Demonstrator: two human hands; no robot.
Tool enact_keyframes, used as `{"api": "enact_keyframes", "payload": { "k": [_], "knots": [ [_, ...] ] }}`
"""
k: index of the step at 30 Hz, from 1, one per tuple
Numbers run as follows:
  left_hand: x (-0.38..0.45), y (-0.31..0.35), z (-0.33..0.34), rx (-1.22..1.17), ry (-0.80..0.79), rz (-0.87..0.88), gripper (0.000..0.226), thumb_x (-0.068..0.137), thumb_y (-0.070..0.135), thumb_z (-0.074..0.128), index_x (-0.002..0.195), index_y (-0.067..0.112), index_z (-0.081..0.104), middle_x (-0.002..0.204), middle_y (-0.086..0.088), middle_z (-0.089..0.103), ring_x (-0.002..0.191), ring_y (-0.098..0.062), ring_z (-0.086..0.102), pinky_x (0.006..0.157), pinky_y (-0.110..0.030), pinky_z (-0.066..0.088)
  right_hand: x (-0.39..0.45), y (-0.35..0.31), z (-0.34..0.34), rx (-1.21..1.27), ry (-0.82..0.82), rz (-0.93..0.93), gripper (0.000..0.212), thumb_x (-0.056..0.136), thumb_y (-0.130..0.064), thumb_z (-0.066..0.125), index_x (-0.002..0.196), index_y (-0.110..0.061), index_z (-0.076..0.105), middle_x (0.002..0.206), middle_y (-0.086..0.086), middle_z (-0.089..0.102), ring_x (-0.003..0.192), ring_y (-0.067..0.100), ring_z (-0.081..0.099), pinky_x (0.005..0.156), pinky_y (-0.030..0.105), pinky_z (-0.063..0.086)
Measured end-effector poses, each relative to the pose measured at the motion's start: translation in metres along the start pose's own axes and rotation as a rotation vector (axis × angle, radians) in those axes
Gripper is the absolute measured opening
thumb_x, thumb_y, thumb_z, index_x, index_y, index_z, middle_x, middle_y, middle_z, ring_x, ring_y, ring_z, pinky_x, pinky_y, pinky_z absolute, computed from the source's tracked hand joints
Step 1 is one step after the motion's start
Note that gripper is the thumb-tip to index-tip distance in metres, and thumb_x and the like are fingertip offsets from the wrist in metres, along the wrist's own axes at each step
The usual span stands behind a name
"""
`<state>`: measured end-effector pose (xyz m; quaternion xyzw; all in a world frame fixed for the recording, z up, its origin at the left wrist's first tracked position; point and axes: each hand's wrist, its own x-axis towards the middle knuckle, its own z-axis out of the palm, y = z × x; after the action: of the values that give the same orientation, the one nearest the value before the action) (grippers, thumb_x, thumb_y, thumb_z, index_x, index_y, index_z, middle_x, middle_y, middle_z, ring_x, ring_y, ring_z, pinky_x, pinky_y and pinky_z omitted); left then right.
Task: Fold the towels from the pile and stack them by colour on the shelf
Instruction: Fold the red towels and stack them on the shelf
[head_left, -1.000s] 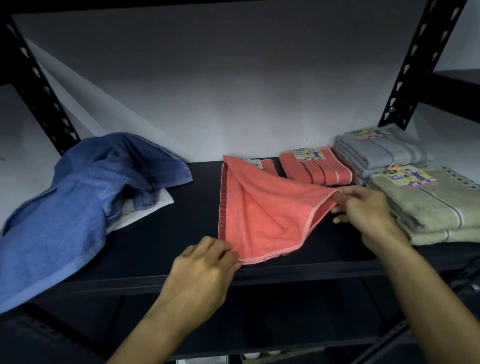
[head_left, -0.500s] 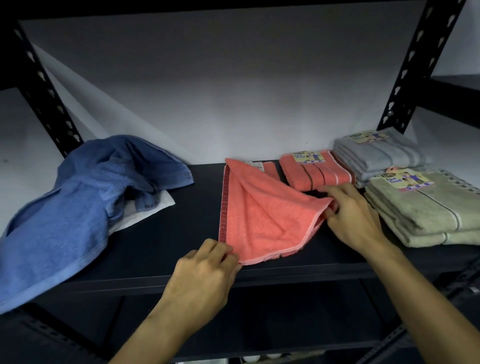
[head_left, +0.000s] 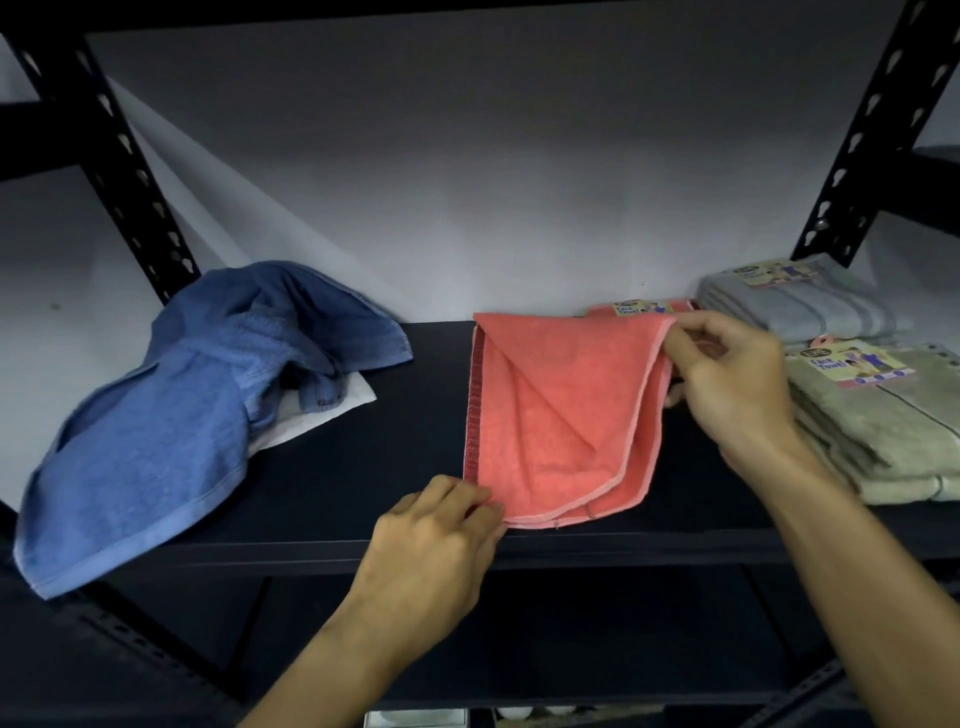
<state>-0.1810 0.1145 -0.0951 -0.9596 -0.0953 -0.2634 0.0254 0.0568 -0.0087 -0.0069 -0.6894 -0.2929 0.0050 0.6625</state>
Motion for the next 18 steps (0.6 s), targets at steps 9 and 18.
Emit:
{"api": "enact_keyframes", "payload": {
  "k": [9, 18],
  "knots": [
    [-0.011, -0.002, 0.004, -0.037, -0.012, -0.006, 0.028, 0.088, 0.011, 0.062, 0.113, 0.013, 0.072, 0.117, 0.002, 0.071, 0.113, -0.014, 0.065, 0.085, -0.031, 0.059, -0.058, -0.015, 0.056, -0.294, -0.258, -0.460, 0.016, 0.091, -0.018, 0.062, 0.102, -0.021, 0.073, 0.095, -0.011, 0.065, 0.086, 0.009, 0.062, 0.071, 0.031, 0.050],
    [-0.031, -0.001, 0.007, -0.281, 0.020, -0.152, 0.043, 0.085, 0.022, 0.072, 0.126, 0.017, 0.061, 0.129, 0.008, 0.057, 0.118, -0.006, 0.054, 0.097, -0.029, 0.052, -0.113, 0.022, 0.084, -0.608, -0.299, -0.625, 0.013, 0.087, -0.024, 0.060, 0.085, -0.021, 0.073, 0.078, -0.010, 0.061, 0.073, 0.012, 0.054, 0.048, 0.032, 0.048]
  ]
}}
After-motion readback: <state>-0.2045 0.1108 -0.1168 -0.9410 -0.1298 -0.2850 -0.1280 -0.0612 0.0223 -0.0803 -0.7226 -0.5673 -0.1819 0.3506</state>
